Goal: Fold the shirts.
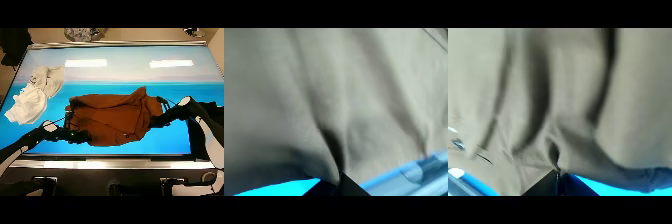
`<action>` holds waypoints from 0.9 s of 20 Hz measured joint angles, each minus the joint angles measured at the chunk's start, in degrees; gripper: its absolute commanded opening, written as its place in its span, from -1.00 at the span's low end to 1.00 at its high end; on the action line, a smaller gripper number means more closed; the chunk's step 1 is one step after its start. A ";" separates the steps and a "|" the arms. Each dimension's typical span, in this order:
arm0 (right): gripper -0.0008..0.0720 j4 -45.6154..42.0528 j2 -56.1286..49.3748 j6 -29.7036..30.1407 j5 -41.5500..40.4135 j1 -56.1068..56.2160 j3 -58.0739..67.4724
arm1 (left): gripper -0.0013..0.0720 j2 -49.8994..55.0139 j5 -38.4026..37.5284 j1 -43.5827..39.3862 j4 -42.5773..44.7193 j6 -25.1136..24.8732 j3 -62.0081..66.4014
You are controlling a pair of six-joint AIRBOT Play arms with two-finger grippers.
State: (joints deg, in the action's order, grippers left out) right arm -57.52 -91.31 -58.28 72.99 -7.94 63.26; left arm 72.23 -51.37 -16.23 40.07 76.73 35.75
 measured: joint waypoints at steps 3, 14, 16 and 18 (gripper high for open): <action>-0.86 -5.09 1.20 0.35 -1.25 -0.13 7.19 | -0.89 -0.15 -1.55 -6.47 -2.84 -1.36 2.54; 0.73 -23.76 0.70 -12.09 -2.34 -0.04 25.29 | 0.21 13.16 16.02 -38.58 -19.28 -0.92 24.55; 0.77 -24.61 1.03 -11.96 -0.81 -0.02 25.77 | 0.21 14.05 11.28 -36.46 -19.63 -2.69 27.67; 0.77 -25.05 2.19 -9.29 1.03 -0.15 26.27 | 0.62 11.82 5.84 -31.76 -17.68 -4.42 29.51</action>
State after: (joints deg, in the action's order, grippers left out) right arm -82.56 -89.12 -67.57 74.02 -8.10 89.54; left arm 84.05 -45.54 -47.99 22.39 72.31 65.25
